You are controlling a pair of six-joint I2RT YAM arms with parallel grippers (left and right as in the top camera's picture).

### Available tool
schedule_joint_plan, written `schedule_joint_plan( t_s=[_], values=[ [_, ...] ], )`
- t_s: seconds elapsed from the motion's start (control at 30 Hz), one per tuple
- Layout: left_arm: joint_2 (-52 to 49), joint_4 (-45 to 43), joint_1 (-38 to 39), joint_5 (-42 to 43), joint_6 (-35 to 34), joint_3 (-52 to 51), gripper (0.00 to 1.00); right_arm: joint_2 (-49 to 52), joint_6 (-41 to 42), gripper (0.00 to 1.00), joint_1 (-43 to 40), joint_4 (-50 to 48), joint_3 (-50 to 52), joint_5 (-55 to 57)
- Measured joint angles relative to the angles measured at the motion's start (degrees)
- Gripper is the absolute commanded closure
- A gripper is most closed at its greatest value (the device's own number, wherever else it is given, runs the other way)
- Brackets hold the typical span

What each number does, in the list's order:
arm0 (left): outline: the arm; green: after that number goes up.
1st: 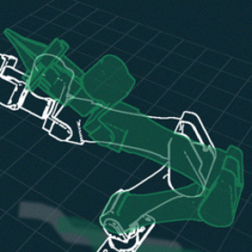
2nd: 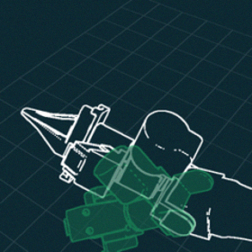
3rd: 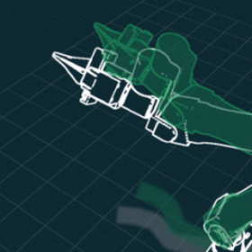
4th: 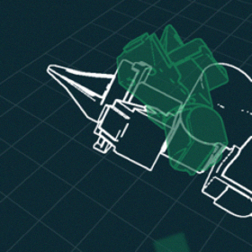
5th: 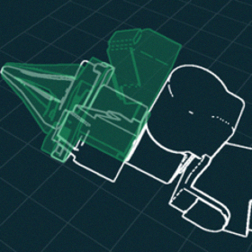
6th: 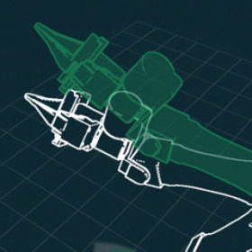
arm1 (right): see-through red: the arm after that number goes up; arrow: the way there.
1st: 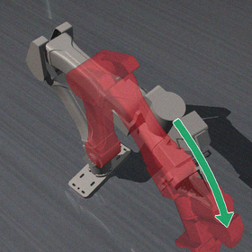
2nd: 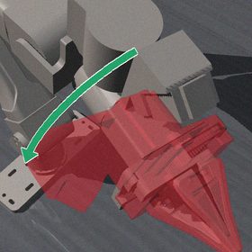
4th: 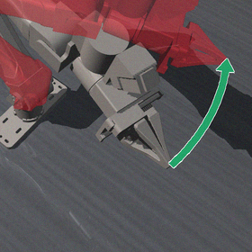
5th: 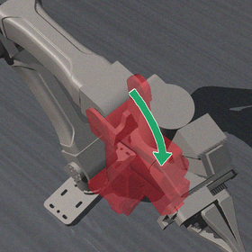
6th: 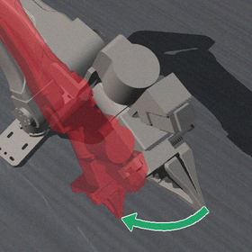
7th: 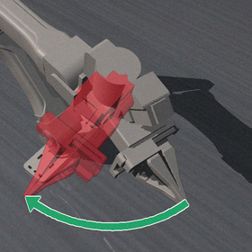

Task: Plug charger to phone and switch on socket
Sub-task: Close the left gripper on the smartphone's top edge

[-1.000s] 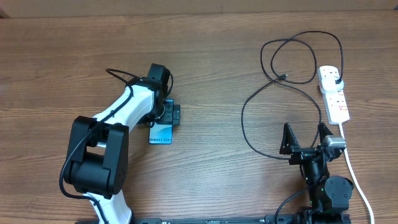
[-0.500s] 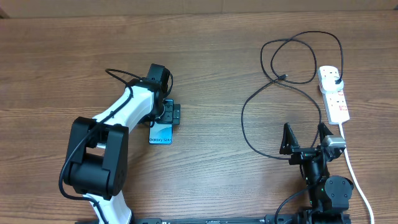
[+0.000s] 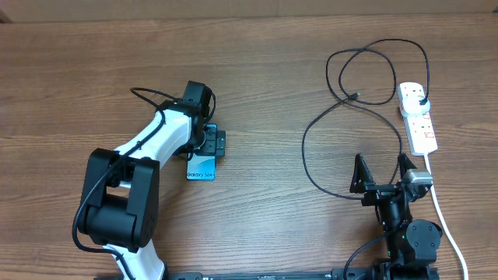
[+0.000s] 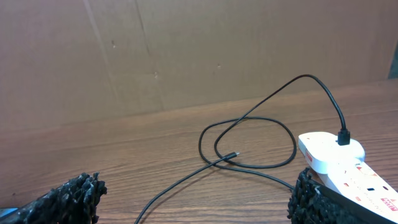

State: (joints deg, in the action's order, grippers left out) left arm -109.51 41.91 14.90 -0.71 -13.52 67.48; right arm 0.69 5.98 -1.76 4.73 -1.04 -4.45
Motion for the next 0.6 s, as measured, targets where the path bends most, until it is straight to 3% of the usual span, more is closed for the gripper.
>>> schedule_joint_plan(
  t_s=[0.47,0.6],
  values=[
    [0.0,0.0,0.0,0.0,0.0,0.0,0.11,0.0,0.0,0.00,0.0,0.0,0.0,0.0],
    [0.0,0.0,0.0,0.0,0.0,0.0,0.19,0.0,0.0,0.00,0.0,0.0,0.0,0.0]
  ],
)
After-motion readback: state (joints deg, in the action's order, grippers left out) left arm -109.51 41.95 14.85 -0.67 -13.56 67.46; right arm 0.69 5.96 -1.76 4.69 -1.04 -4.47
